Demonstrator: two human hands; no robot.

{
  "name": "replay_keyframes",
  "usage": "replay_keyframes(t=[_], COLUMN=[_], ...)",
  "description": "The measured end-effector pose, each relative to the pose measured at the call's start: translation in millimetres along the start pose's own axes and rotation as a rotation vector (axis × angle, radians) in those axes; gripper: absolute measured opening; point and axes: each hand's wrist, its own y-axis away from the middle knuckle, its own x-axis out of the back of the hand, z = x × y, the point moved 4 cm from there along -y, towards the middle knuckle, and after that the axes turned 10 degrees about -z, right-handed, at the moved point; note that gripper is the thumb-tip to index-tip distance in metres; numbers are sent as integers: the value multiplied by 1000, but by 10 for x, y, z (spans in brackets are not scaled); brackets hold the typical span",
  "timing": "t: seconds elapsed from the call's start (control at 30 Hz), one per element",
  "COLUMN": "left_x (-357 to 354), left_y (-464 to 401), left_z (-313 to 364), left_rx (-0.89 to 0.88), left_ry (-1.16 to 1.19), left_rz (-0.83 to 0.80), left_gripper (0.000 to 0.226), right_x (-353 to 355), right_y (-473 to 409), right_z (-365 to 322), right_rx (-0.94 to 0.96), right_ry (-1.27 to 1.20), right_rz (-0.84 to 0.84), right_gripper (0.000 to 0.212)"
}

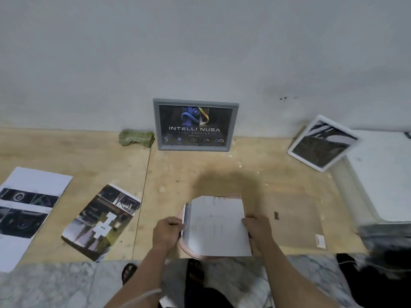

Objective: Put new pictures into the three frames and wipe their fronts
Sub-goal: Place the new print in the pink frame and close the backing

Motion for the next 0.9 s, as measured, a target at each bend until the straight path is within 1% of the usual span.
replay_keyframes(t=[0.1, 0.17, 0.23, 0.3, 0.37, 0.43, 0.47, 0.5, 0.57, 0.63, 0.73, 0.9], left_x=[-15, -34, -54, -90, -114, -155, -192, -239, -349, -418, -465, -473], left_y=[-76, -113, 13, 131, 215, 216, 175, 113, 6, -31, -64, -79], left_z=[-74, -109, 18, 150, 292, 399, 436, 427, 366, 320, 287, 257], left_rx=[32, 41, 30, 9, -28, -156, -248, -306, -343, -343, -340, -348], left_ry=[-107, -160, -242, -418, -604, -689, -732, -800, -990, -1144, -1253, -1253], left_rz=[-1, -2, -2, 6, 85, 138, 114, 43, -124, -201, -223, -210], left_gripper=[16, 18, 17, 14, 13, 19, 25, 35, 58, 68, 71, 70], right_x=[-40, -45, -40, -50, -60, -119, -174, -253, -412, -517, -593, -615], right_y=[-9, -29, -41, -46, -6, 10, -6, -25, -58, -77, -102, -106], right_z=[7, -13, -58, -85, -125, -171, -191, -199, -183, -125, -74, -136], right_rx=[12, 32, 29, 15, 15, 94, 141, 178, 203, 162, 114, 119], right_ry=[9, -1, 17, 136, 339, 529, 617, 702, 849, 931, 995, 1011], right_rz=[-43, -43, -37, -32, 17, 49, 37, 11, -52, -108, -140, -79], right_gripper=[10, 11, 12, 18, 28, 40, 49, 58, 71, 77, 79, 77])
